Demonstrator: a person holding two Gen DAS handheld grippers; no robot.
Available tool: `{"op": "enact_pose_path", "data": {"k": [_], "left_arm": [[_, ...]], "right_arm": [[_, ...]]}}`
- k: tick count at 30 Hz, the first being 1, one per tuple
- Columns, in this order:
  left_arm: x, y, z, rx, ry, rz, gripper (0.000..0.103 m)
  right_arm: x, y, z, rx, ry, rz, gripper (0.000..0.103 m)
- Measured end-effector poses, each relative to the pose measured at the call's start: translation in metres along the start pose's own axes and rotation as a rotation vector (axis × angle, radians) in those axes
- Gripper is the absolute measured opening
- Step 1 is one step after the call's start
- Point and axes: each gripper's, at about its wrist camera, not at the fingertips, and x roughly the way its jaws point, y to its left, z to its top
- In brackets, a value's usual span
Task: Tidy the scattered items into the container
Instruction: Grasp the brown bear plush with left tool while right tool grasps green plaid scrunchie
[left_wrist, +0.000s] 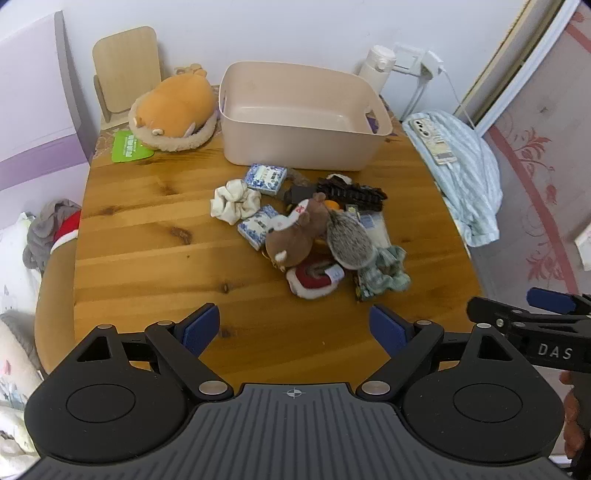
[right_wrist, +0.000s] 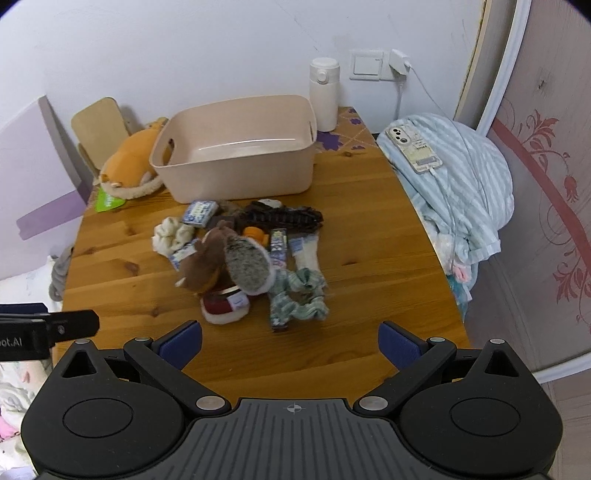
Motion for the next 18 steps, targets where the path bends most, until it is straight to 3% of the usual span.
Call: {"op": "enact_pose_path", "data": {"k": [11,18], "left_arm": [[0.060,-0.012,0.036,0.158,-0.047,0.047,0.090],[0.109,-0.013,0.051,0.237,-0.013,0.054,0.090]], "right_arm": [[0.060,-0.023,0.022,-0.065,0.026,0.001,0.093],[0.107,-0.044,0.023,-0.085,0.039,0.028,0.087]]}}
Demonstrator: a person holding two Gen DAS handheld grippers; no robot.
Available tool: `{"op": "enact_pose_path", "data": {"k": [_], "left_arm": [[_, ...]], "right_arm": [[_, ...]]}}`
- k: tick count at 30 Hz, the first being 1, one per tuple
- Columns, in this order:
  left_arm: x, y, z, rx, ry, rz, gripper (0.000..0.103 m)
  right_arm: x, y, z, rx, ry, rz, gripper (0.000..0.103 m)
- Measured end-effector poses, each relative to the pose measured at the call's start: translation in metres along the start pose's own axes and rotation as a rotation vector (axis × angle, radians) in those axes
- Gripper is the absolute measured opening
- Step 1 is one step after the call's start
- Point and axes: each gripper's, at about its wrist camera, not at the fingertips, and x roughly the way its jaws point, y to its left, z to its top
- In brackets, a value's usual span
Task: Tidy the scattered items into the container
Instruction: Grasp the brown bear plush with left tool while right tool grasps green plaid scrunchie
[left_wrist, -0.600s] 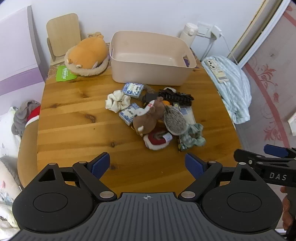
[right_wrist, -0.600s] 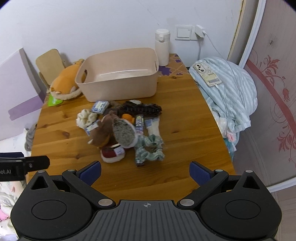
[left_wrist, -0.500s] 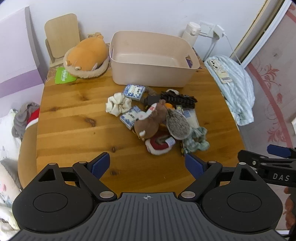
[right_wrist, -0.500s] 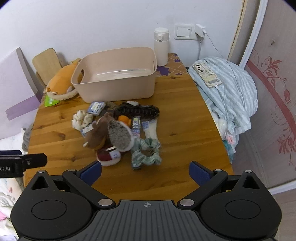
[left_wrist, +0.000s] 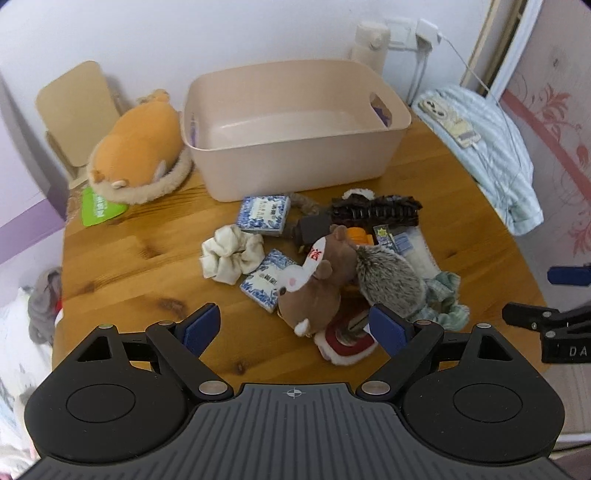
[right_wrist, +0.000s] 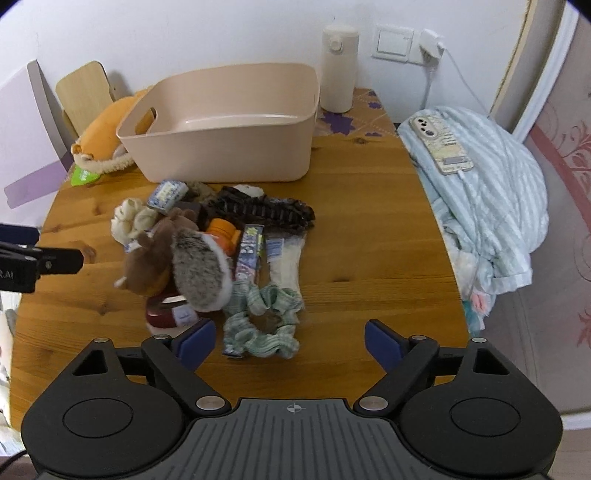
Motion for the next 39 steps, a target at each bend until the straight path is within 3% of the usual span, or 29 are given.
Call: {"op": "enact_pose_path", "data": {"k": [12,18,22,28,33,39], "left_arm": [[0.080,-0.014,0.015,0.223,0.017,-0.006,0.089],[0.109,-0.021,0.020,0.309,0.071,-0.024,0.087],[0.125,-0.024,0.020,0.333,0.117,-0.064,0.072],[0.136,-0.029,0.019,0.367,0.134,-0.079,0.069],[0.140,-0.033,0.019,0.388,0.140,-0.074,0.066],[0.137,-0.032,0.017,0.396,0.134,-0.078,0.062]], "right_arm": [[0.081,-0.016,0.001,-0.011,0.098,0.073,0.078],[0.103,-0.016,-0.006,0.032,0.170,0.125,0.073],[0.114,-0.018,-0.006,0.059,0.201,0.150,0.069],[0.121,-0.025,-0.007,0.125,0.234,0.197,0.050],[0.126,-0.027,-0.010,0.169,0.247,0.241,0.016],[0.122,-0.029,-0.015,0.198,0.236,0.259,0.007]]}}
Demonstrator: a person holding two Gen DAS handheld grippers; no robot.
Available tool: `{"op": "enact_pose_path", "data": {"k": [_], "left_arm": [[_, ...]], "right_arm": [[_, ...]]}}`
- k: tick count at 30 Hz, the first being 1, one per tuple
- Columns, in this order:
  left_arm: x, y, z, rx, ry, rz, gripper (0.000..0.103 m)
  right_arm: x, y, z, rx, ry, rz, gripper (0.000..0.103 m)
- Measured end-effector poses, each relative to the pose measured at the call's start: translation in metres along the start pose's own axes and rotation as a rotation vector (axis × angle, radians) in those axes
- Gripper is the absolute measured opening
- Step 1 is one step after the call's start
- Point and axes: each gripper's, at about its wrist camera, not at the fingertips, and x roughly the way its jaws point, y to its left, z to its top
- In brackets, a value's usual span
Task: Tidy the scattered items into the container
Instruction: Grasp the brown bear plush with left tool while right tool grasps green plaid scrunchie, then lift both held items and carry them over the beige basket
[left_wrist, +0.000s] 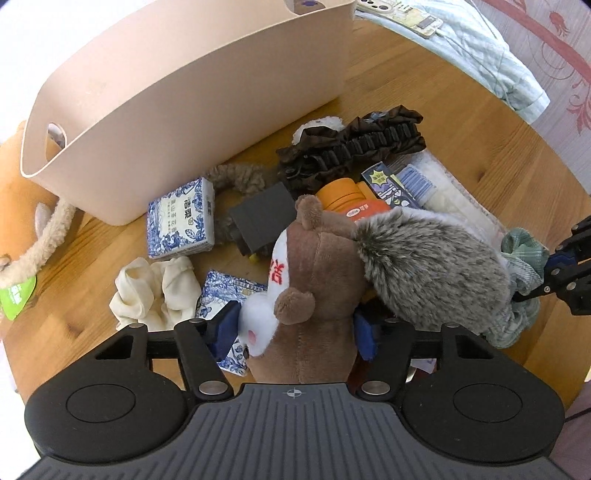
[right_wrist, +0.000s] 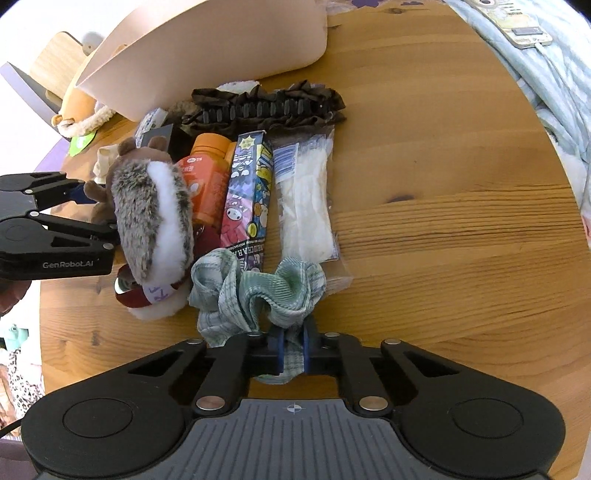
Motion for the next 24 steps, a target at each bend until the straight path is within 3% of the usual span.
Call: {"op": "enact_pose_path", "data": {"k": [9,24], "left_arm": [[-0.017,0.000,-0.016,-0.060,-0.019,-0.038,0.061],[-0.087,0.030,-0.032,-0.224,-0.169,-0.043,0.061]], "right_arm": [[-0.024,-0.001,-0.007,0.017,-0.078,-0.005,0.006],[-0.093,0.027,0.007,-0.039,-0.283,-0.004,0.006]]}}
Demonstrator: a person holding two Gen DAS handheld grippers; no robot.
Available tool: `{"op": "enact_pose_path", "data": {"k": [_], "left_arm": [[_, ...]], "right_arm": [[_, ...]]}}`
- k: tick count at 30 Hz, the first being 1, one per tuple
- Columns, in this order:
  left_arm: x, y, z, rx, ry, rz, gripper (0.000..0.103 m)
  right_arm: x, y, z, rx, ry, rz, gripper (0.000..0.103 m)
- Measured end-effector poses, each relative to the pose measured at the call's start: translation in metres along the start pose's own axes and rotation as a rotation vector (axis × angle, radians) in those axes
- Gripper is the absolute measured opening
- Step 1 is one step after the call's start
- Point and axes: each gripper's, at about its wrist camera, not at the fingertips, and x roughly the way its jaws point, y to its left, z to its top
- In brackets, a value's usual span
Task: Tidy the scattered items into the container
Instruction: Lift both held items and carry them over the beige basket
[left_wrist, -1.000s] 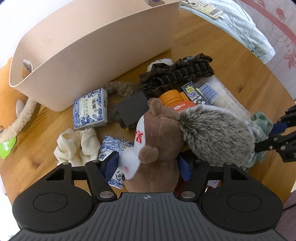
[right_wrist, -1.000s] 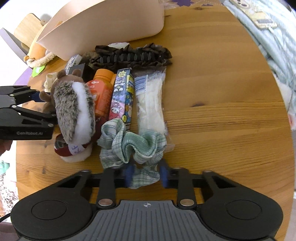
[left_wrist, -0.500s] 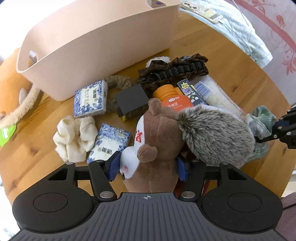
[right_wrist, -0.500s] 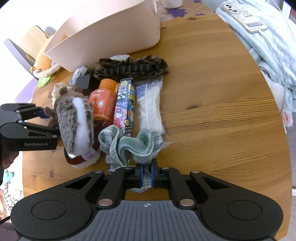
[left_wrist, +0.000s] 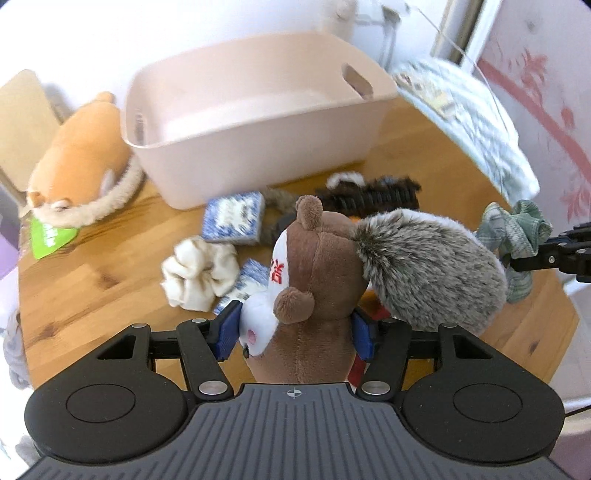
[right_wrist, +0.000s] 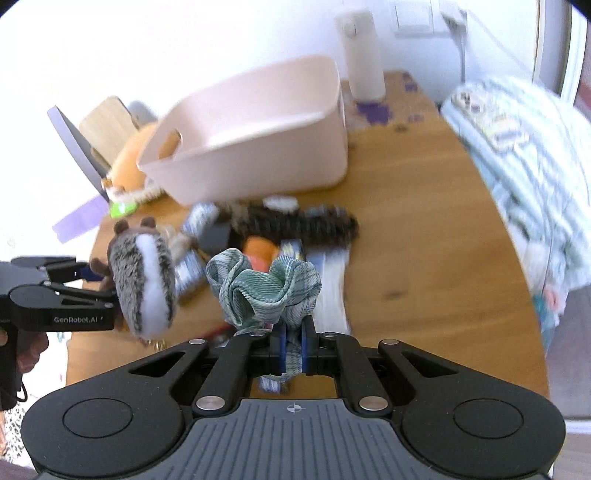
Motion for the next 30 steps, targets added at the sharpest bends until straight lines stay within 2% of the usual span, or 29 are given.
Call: {"op": "enact_pose_path", "data": {"k": [6,11,18,23,30], "left_arm": [[-0.023,0.018,0.023,-0.062,-0.089,0.032,0.061],[-0.039,0.041,0.056,-0.159,-0.157,0.010,0.061],[-0.041,0.058,0.104,-0.157,-0.230,0.046,0.061],[-0.020,0.058,0.134,-0.161,-0.229,0.062,0.061],[0.029,0.061,0.168,-0.183,-0.180,0.097,0.061]], "right_arm": [[-0.019,0.012,0.033,-0.062,-0.099,0.000,0.006],[-0.025,0.020,0.066,-0.105,-0.175,-0.001,0.006],[-0.019,0.027,0.115,-0.108,-0.276,0.019,0.006],[-0.002,0.025,0.152,-0.090,-0.311,0.038,0.006],[0.043,0.014,0.196,-0.063,-0.285,0.019,0.006]]}}
